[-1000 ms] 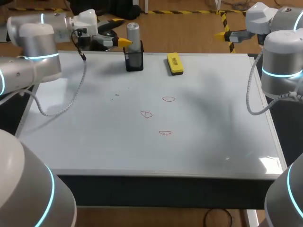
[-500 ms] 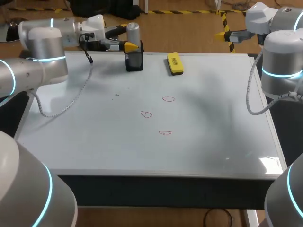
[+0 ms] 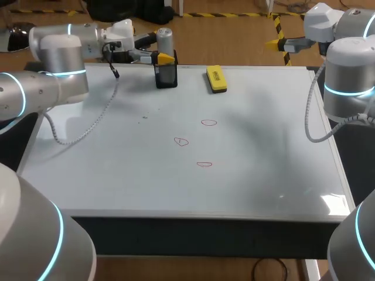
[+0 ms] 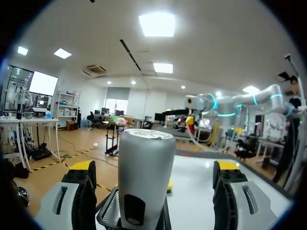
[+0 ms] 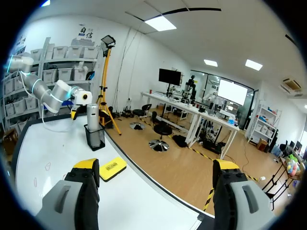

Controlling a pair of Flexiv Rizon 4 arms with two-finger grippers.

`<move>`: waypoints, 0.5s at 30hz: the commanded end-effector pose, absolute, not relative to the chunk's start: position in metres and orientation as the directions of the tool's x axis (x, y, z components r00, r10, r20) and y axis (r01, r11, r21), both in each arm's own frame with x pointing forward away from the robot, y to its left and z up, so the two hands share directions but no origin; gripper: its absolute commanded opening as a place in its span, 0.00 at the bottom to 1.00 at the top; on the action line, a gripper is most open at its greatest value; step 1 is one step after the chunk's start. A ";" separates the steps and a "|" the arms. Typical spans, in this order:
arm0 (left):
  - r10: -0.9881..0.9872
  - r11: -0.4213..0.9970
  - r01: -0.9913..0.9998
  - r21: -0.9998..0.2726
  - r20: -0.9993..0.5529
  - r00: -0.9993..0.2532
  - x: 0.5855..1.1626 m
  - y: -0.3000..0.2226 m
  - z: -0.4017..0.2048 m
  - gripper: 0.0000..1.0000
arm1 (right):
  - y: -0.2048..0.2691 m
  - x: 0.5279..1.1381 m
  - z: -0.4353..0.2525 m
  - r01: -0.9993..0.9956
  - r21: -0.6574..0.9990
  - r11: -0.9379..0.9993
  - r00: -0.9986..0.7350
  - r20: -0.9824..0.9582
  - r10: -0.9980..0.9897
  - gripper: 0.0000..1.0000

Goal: Pick up the inspection probe, press it on each red-marked spot on the whiteboard one by one, put down the probe, pick up the eraser, and wipe off all the red marks.

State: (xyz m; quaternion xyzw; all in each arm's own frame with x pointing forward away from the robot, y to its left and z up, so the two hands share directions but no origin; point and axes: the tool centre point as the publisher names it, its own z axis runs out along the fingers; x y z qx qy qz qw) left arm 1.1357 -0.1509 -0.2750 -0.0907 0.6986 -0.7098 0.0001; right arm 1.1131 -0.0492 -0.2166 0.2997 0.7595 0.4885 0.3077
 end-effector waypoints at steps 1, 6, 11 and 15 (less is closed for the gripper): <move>-0.128 -0.025 -0.122 -0.992 0.124 -0.984 1.142 -0.153 -0.278 1.00 | -0.049 1.114 -0.217 0.156 0.926 0.344 -0.632 -0.174 0.755 1.00; -0.129 -0.022 -0.120 -0.992 0.122 -0.984 1.144 -0.153 -0.278 1.00 | -0.049 1.114 -0.217 0.156 0.926 0.344 -0.632 -0.174 0.755 1.00; -0.122 -0.013 -0.119 -0.993 0.119 -0.985 1.144 -0.153 -0.280 1.00 | -0.049 1.114 -0.217 0.156 0.926 0.344 -0.632 -0.174 0.755 1.00; -0.122 -0.010 -0.121 -0.993 0.121 -0.985 1.144 -0.153 -0.283 1.00 | -0.049 1.114 -0.217 0.156 0.926 0.344 -0.632 -0.174 0.755 1.00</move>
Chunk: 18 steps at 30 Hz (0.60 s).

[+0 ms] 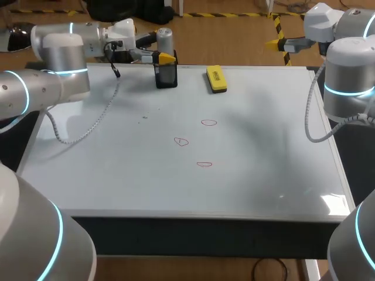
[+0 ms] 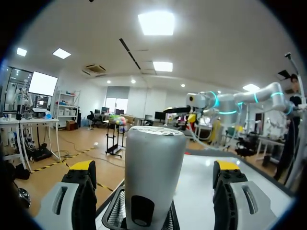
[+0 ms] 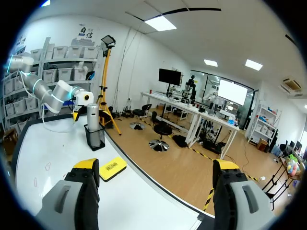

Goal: Pick up the inspection probe, press it on each red-marked spot on the whiteboard one by one, put down the probe, pick up the eraser, and wipe off all the red marks.

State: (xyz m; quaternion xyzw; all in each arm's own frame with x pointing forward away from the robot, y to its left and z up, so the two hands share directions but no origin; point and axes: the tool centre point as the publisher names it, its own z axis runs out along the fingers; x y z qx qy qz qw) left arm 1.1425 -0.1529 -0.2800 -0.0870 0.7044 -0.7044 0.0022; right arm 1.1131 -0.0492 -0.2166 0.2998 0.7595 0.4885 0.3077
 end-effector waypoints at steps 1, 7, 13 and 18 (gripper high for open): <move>-0.122 -0.010 -0.122 -0.992 0.122 -0.985 1.144 -0.153 -0.283 1.00 | -0.049 1.114 -0.217 0.156 0.926 0.344 -0.632 -0.174 0.755 1.00; -0.125 -0.011 -0.120 -0.993 0.121 -0.985 1.144 -0.153 -0.284 0.48 | -0.049 1.114 -0.217 0.156 0.926 0.344 -0.632 -0.174 0.755 1.00; -0.131 -0.014 -0.120 -0.993 0.121 -0.984 1.143 -0.153 -0.284 0.03 | -0.049 1.114 -0.217 0.156 0.926 0.344 -0.632 -0.174 0.755 1.00; -0.131 -0.022 -0.118 -0.993 0.120 -0.984 1.142 -0.152 -0.284 0.00 | -0.049 1.114 -0.217 0.156 0.926 0.344 -0.632 -0.174 0.755 1.00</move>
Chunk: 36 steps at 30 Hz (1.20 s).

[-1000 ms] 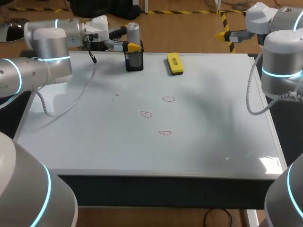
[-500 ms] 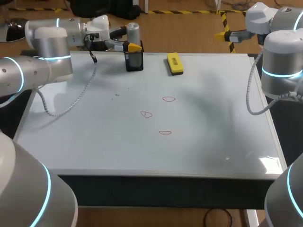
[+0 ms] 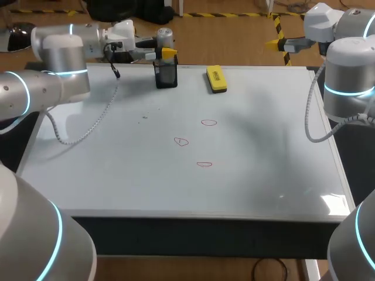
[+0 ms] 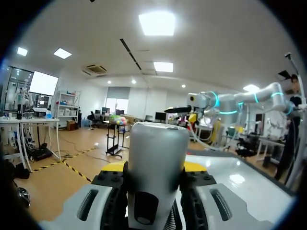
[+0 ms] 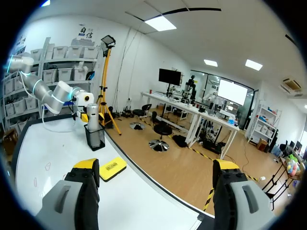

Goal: Pick up the inspection probe, press it on each red-marked spot on the whiteboard one by one, put down the probe, pick up the eraser, and wipe off all the red marks.

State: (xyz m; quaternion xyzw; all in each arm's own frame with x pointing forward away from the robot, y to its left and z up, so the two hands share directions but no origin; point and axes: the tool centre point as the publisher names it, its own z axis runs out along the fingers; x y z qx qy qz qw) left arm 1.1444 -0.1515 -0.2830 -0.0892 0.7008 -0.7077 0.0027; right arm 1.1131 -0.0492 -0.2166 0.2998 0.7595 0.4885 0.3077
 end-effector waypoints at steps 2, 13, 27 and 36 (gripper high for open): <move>-0.130 -0.030 -0.117 -0.993 0.120 -0.984 1.141 -0.152 -0.283 0.00 | -0.049 1.114 -0.217 0.156 0.926 0.344 -0.632 -0.174 0.755 1.00; -0.137 -0.045 -0.085 -0.995 0.091 -0.986 1.146 -0.149 -0.263 0.00 | -0.049 1.114 -0.217 0.156 0.926 0.344 -0.632 -0.174 0.755 1.00; -0.143 -0.091 -0.008 -0.996 0.021 -0.990 1.151 -0.147 -0.223 0.00 | -0.049 1.114 -0.217 0.156 0.926 0.344 -0.632 -0.174 0.755 1.00; -0.167 -0.118 0.002 -0.993 0.018 -0.986 1.153 -0.142 -0.203 0.00 | -0.049 1.114 -0.217 0.156 0.926 0.344 -0.632 -0.174 0.755 1.00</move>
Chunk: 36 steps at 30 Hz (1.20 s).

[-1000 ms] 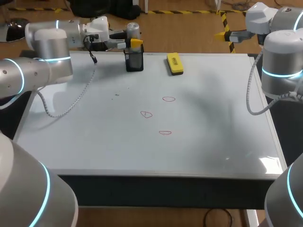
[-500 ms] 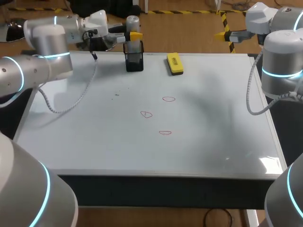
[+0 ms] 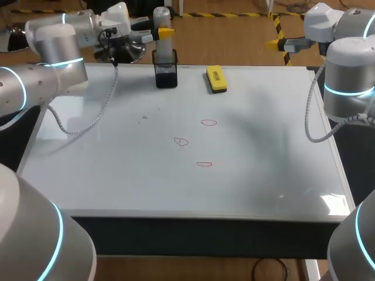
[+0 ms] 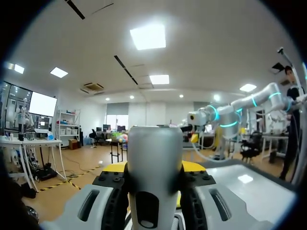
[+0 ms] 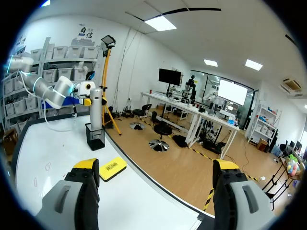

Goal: Pick up the inspection probe, press it on each red-marked spot on the whiteboard one by one, put down the probe, pick up the eraser, and wipe off all the red marks.

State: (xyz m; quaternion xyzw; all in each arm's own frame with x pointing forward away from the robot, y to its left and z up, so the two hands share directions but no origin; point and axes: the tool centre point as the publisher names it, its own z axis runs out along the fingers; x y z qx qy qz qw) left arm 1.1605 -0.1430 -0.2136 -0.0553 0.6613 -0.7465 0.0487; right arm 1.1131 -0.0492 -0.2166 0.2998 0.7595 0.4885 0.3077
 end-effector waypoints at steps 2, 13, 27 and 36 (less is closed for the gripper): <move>-0.169 -0.119 0.008 -0.993 0.012 -0.985 1.154 -0.142 -0.198 0.00 | -0.049 1.114 -0.217 0.156 0.926 0.344 -0.632 -0.174 0.755 1.00; -0.177 -0.152 0.038 -0.988 -0.011 -0.984 1.151 -0.138 -0.157 0.00 | -0.049 1.114 -0.217 0.156 0.926 0.344 -0.632 -0.174 0.755 1.00; -0.235 -0.151 0.009 -0.989 0.027 -0.972 1.149 -0.091 -0.144 0.00 | -0.049 1.114 -0.217 0.156 0.926 0.344 -0.632 -0.174 0.755 1.00; -0.265 -0.168 0.009 -0.986 0.036 -0.964 1.145 -0.053 -0.152 0.00 | -0.049 1.114 -0.217 0.156 0.926 0.344 -0.632 -0.174 0.755 1.00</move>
